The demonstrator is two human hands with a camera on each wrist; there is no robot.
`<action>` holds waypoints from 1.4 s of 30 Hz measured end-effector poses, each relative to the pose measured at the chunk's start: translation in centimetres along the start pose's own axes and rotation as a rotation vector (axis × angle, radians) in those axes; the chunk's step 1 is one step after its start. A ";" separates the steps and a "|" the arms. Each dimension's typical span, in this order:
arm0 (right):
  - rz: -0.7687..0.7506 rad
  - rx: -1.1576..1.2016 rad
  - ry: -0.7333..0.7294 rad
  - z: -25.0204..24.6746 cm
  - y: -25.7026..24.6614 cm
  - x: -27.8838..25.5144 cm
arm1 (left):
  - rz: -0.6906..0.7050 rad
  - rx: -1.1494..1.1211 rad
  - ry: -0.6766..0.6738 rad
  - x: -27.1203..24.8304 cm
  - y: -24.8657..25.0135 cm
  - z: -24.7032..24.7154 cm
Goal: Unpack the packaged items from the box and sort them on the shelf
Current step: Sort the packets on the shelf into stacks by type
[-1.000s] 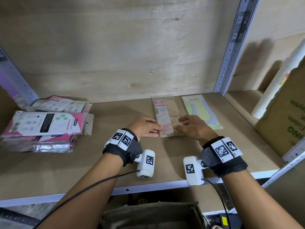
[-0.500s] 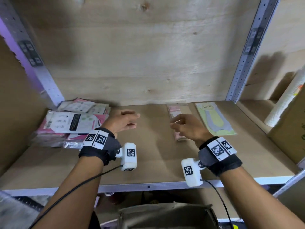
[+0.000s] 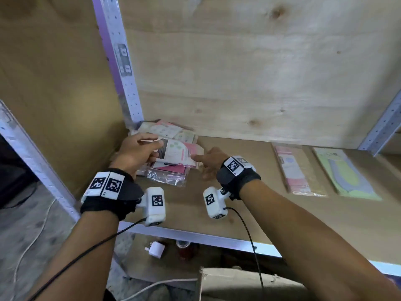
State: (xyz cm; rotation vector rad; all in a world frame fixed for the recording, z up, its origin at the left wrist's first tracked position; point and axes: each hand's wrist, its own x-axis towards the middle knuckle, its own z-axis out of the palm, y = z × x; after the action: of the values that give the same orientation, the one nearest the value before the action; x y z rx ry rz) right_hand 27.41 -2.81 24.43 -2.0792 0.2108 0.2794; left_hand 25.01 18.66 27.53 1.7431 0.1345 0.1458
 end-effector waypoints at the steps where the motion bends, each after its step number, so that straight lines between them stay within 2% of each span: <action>1: -0.008 -0.018 0.010 0.5 0.0 0.6 | 0.011 0.001 0.006 0.0 0.0 -0.3; 5: 0.035 -0.019 0.065 1.3 0.4 2.2 | 0.046 0.020 -0.008 -0.3 0.1 -0.9; 10: 0.023 -0.074 -0.001 1.1 0.5 2.5 | 0.057 0.045 0.010 -0.7 -0.1 -1.2; 14: 0.018 -0.050 -0.052 -0.1 1.4 1.3 | 0.065 0.184 -0.009 -1.2 -0.6 -0.5; 16: 0.046 0.134 -0.096 -1.0 1.9 0.0 | 0.086 0.333 -0.057 -1.3 -0.7 0.0; 20: 0.048 0.558 -0.198 -3.5 2.0 -2.8 | 0.167 0.643 -0.243 -1.7 -0.4 2.1; 23: -0.014 0.696 -0.240 -6.0 1.9 -4.7 | 0.290 0.813 -0.246 -2.2 0.2 4.8; 25: -0.062 0.732 -0.233 -7.7 1.9 -5.8 | 0.393 0.755 -0.204 -2.4 0.7 6.7; 28: -0.128 0.742 -0.222 -10.5 2.3 -7.1 | 0.511 0.509 -0.176 -2.7 1.5 9.0; 30: -0.157 0.778 -0.210 -12.3 2.9 -7.7 | 0.609 0.428 -0.135 -3.1 2.0 10.5; 32: -0.145 0.866 -0.168 -14.0 3.7 -8.1 | 0.627 0.323 -0.127 -3.4 2.4 11.9; 34: -0.132 0.883 -0.098 -15.1 4.9 -8.5 | 0.570 0.174 -0.178 -3.8 2.6 13.2; 37: -0.134 0.708 -0.009 -15.2 7.3 -8.9 | 0.453 0.026 -0.261 -4.1 2.3 15.2; 39: -0.142 0.555 -0.017 -14.6 9.0 -9.2 | 0.364 -0.026 -0.285 -4.2 1.8 16.5; 42: -0.107 0.446 -0.023 -14.1 11.1 -9.4 | 0.193 -0.094 -0.281 -4.5 1.3 18.0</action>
State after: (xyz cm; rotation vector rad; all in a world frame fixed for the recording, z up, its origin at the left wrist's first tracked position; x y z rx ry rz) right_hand 17.01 -20.24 24.80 -1.6381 0.1331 0.1720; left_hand 23.74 0.24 25.57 1.6621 -0.2423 0.0457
